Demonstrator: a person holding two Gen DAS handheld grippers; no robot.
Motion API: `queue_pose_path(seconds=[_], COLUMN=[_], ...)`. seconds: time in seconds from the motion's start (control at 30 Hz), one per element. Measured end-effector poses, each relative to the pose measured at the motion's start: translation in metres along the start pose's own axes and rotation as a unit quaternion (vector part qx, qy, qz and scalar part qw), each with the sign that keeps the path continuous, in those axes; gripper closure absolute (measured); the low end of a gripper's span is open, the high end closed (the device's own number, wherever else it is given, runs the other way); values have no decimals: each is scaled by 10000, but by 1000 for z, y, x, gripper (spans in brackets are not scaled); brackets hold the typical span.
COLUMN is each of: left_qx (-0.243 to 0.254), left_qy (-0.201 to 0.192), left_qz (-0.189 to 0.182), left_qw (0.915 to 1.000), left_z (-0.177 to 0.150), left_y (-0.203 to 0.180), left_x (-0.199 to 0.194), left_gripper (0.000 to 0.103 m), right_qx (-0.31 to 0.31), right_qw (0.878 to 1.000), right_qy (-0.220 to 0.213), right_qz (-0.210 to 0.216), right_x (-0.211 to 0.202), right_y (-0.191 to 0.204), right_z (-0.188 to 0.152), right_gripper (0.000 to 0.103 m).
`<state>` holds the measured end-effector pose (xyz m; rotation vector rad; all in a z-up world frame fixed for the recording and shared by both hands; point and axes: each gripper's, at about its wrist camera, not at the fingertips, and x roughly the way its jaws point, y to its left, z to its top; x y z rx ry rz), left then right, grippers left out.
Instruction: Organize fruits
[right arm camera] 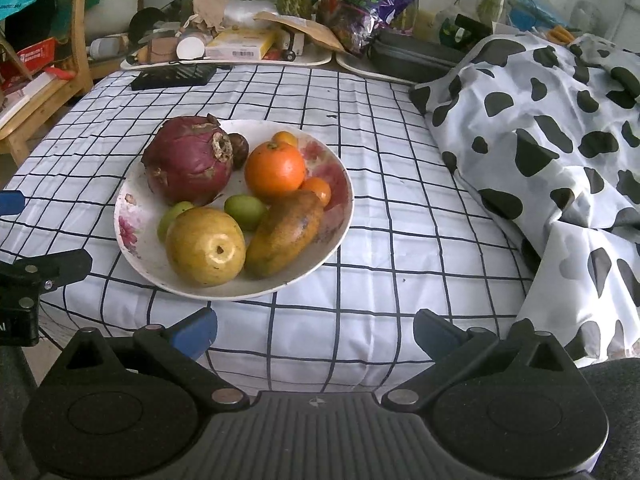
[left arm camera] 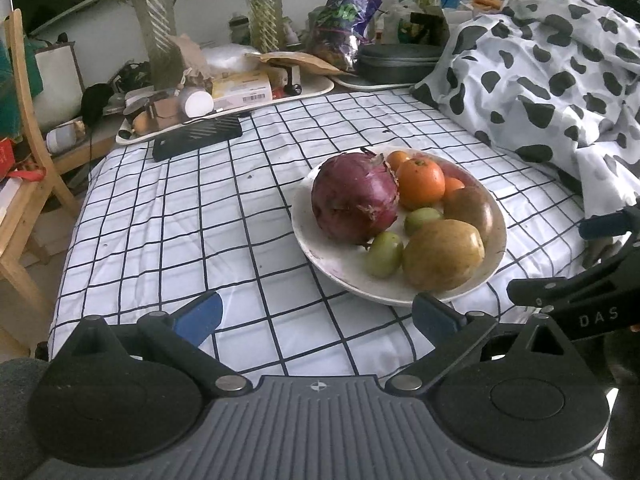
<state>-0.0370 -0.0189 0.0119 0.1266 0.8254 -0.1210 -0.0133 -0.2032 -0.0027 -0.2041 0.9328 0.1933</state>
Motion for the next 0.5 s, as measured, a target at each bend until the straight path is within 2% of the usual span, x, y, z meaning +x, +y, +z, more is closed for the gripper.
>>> queue_pose_path(seconds=[0.5], left_qx=[58], left_qy=[-68], left_qz=[15], left_qw=[10000], left_z=[0], left_y=[-2], left_x=[-2], left_gripper=[0], right_qx=[-8], right_qw=[10000], right_qy=[1], right_qz=[-7], right_x=[0], right_y=[1], right_z=[0], right_gripper=[0])
